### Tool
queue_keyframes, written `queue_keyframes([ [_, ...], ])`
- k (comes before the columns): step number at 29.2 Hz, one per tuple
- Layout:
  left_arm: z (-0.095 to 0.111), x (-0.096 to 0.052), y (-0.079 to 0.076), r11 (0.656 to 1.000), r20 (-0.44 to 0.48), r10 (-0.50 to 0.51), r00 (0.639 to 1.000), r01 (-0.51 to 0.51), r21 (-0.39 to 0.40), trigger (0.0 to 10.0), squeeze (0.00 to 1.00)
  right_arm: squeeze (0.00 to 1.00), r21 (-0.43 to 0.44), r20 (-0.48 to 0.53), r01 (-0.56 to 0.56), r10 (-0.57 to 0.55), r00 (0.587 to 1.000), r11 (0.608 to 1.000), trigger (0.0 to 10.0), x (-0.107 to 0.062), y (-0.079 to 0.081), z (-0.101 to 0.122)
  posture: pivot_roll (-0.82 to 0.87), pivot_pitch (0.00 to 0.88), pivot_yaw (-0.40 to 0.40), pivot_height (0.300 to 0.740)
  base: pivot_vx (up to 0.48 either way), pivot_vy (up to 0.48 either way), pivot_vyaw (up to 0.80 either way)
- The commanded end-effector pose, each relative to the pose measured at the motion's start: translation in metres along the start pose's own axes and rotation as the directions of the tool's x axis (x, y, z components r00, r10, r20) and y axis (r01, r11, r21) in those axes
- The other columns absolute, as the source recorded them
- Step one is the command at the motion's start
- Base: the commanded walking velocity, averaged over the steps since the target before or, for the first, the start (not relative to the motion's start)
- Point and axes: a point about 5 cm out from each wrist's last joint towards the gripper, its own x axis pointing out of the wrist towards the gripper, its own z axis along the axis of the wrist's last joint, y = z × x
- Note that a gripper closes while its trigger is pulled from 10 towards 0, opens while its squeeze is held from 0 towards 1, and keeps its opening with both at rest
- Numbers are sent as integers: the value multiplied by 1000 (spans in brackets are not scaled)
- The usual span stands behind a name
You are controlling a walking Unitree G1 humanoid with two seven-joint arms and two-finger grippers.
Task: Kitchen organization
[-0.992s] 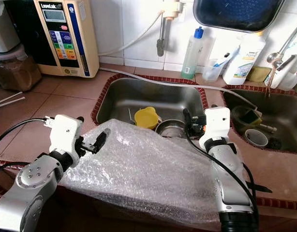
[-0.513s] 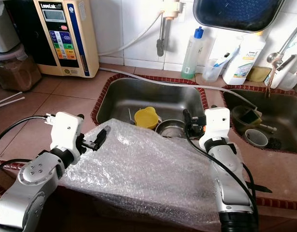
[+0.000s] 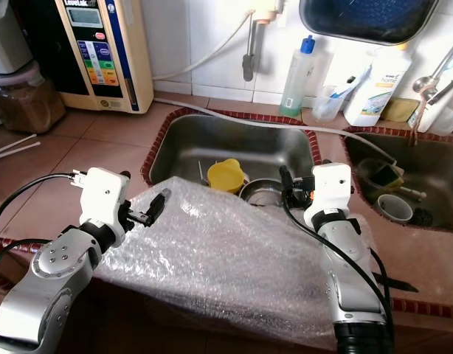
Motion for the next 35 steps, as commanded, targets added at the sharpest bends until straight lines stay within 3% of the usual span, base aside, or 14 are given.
queue_keyframes([
  [1,4,2,-2,1000,13,-5,1000,5,-8,10000,0,0,-10,14,8,-8,1000,1000,10000,1,-4,4,75,0,-32,740,0,0,0],
  [5,13,-2,-1,1000,103,14,995,-15,12,10000,0,0,-23,26,12,-11,1000,1000,10000,-1,-8,6,75,0,-32,740,0,0,0],
  [13,21,-3,2,998,169,53,984,-58,23,10000,0,0,-24,37,20,-19,999,1000,10000,0,-10,8,78,0,-33,740,0,0,0],
  [18,33,-5,3,997,247,57,967,-70,43,10000,0,0,-26,56,18,-17,998,1000,10000,1,-9,12,80,0,-35,740,0,0,0],
  [21,43,-9,7,988,324,92,942,-127,91,10000,0,0,-25,56,27,-26,998,999,10000,2,-12,12,82,0,-36,740,0,0,0],
  [25,48,-10,11,977,360,134,923,-183,107,10000,0,0,-28,54,27,-25,998,999,10000,2,-13,11,83,0,-38,740,0,0,0],
  [30,36,-5,11,990,280,109,954,-128,53,10000,0,0,-30,45,11,-10,999,999,10000,3,-10,9,83,0,-41,740,0,0,0],
  [35,22,0,1,997,154,-61,986,53,55,10000,0,0,-36,28,1,0,1000,999,10000,3,-11,6,86,0,-45,740,0,0,0],
])
